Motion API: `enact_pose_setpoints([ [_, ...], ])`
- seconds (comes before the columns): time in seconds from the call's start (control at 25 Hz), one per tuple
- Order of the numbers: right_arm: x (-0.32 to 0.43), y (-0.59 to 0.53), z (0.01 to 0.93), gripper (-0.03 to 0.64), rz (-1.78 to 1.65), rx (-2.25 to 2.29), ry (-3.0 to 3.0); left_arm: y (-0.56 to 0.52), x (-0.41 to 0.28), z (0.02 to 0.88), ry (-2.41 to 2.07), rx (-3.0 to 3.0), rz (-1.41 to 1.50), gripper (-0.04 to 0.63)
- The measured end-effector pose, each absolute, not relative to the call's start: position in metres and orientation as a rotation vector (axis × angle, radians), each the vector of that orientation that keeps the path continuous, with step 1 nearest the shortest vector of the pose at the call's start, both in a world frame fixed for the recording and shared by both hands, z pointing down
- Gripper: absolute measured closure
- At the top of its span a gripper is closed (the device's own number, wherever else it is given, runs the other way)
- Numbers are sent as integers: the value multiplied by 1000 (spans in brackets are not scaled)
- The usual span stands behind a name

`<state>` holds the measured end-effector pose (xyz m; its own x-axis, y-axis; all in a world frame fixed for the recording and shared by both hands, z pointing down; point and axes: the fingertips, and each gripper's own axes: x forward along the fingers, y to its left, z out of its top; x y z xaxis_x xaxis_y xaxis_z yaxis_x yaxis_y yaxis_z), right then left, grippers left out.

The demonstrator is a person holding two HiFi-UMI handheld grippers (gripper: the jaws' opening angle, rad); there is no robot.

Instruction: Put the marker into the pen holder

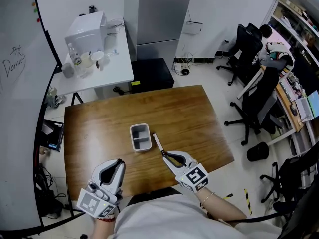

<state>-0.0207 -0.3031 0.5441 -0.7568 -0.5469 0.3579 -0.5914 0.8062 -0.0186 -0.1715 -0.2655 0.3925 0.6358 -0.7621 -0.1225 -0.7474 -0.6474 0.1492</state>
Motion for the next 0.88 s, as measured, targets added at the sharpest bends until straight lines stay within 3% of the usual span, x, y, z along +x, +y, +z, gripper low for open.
enact_pose_setpoints([
  [0.12,-4,-328,609,488,344,935,-2475,-271,-175,421,-1350,2750,-213,591],
  [0.28,-1,-331,668,480,420,885,-2338,-274,-186,459,-1404,2666,-108,538],
  [0.52,-7,-337,720,468,390,784,-2194,-277,-192,472,-1388,2614,-88,537],
  [0.88,-10,-336,728,482,453,775,-2198,-284,-187,479,-1365,2598,-68,537],
])
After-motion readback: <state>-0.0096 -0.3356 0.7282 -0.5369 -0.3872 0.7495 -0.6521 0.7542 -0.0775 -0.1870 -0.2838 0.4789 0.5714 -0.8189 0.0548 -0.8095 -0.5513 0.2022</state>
